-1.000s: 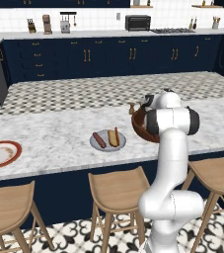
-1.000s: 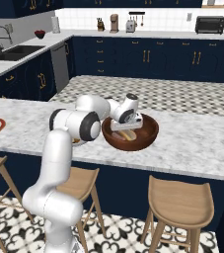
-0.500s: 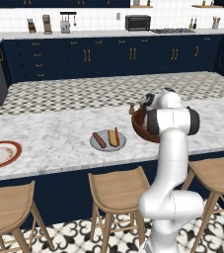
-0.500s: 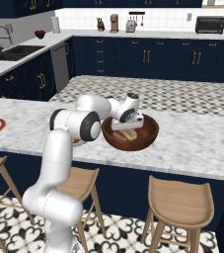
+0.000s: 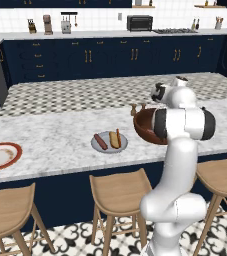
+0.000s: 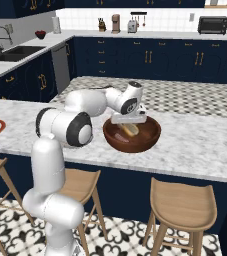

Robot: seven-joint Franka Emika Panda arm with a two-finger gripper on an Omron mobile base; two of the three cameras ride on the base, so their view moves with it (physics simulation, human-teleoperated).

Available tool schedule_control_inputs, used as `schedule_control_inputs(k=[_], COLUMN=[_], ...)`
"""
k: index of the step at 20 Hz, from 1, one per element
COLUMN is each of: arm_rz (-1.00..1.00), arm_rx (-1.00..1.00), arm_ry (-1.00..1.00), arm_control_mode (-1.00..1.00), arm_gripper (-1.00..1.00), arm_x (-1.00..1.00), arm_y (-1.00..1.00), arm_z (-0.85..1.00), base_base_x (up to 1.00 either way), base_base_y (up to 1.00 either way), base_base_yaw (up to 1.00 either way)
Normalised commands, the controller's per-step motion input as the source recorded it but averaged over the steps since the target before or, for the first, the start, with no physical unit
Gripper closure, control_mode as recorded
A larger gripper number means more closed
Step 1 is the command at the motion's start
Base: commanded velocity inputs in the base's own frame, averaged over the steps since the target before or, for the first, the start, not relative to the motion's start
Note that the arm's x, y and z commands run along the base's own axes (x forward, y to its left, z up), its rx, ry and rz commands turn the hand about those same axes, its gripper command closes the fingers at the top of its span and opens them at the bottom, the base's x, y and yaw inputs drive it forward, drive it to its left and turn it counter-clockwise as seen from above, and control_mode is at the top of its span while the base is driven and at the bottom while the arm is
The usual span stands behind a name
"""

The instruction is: Place one bun and one sausage from the bowl on each plate.

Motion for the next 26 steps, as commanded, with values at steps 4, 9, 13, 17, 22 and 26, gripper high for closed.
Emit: schedule_control_inputs(k=[4, 9, 13, 17, 22, 26], arm_rz=[-0.25, -0.32, -0.36, -0.27, -0.19, -0.08], arm_rx=[0.0, 0.0, 0.0, 0.0, 0.0, 0.0], arm_ry=[0.01, 0.0, 0.01, 0.03, 0.02, 0.0], arm_control_mode=[-1.0, -1.0, -1.0, -1.0, -1.0, -1.0], arm_gripper=[1.0, 1.0, 1.0, 1.0, 1.0, 1.0], arm_x=[-0.89, -0.85, -0.81, -0.82, -0.47, -0.08], arm_y=[0.4, 0.46, 0.46, 0.3, 0.29, 0.18], arm_z=[0.56, 0.44, 0.37, 0.3, 0.33, 0.22], base_base_x=[0.0, 0.0, 0.0, 0.0, 0.0, 0.0], base_base_y=[0.0, 0.0, 0.0, 0.0, 0.0, 0.0], base_base_yaw=[0.0, 0.0, 0.0, 0.0, 0.0, 0.0])
